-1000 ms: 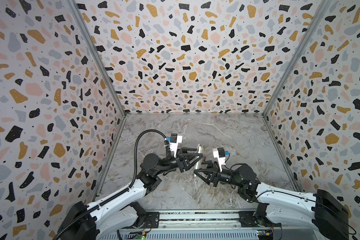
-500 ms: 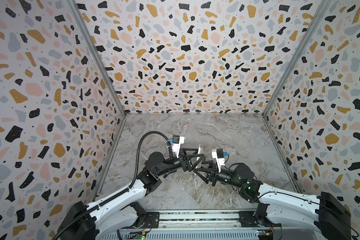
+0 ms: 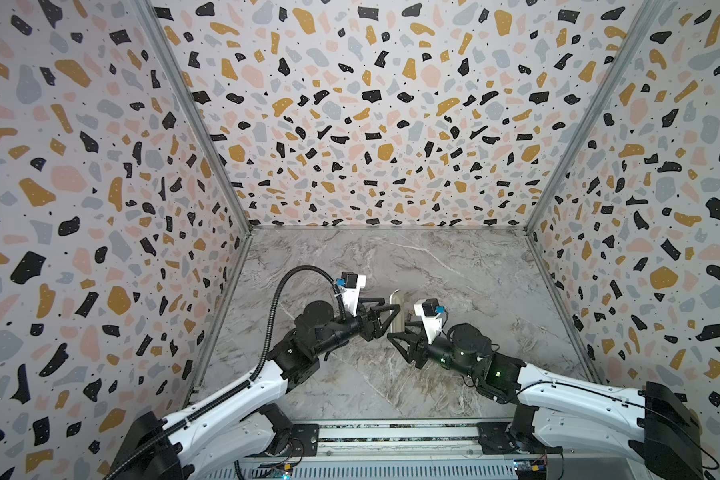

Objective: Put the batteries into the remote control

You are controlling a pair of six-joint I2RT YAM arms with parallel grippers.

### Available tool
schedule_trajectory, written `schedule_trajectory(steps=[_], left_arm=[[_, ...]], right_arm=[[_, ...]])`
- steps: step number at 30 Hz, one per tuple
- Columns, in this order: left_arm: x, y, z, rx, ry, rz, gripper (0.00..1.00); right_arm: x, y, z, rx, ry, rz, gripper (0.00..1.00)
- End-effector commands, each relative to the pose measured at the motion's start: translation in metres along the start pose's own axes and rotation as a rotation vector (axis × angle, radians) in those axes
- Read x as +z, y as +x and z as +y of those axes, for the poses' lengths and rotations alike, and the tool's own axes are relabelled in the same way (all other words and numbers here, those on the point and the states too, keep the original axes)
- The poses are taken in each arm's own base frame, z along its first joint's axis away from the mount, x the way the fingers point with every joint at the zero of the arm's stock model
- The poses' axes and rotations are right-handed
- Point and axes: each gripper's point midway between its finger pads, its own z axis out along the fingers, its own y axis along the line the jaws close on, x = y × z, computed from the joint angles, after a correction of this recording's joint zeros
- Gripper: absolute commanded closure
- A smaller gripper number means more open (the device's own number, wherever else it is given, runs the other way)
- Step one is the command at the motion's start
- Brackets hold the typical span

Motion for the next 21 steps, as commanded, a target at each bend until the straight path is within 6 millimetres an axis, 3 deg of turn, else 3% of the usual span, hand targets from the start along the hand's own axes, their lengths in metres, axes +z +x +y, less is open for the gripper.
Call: schedule_trajectory(steps=[1,8,16,18,21], left_arm=[[0.004,-0.004,0.01,0.029,-0.057,-0.007,0.33],[0.01,0.002,0.019,0.021,-0.083,0.003,0.41],[0.01,0.003,0.027,0.021,-0.122,-0.006,0.48],[0.01,0.001,0.028,0.02,-0.128,-0.01,0.48],[0.011,0.001,0.028,0.021,-0.131,-0.007,0.39]], right_arm=[[0.004,-0.017,0.001,-0.072,0.074,-0.015,0.98],[0.019,-0.009,0.003,-0.123,0.129,0.04,0.99],[0.023,-0.002,-0.004,-0.132,0.168,0.064,0.99],[0.024,0.001,-0.008,-0.138,0.187,0.076,0.99],[0.026,0.006,-0.012,-0.148,0.211,0.091,0.99]])
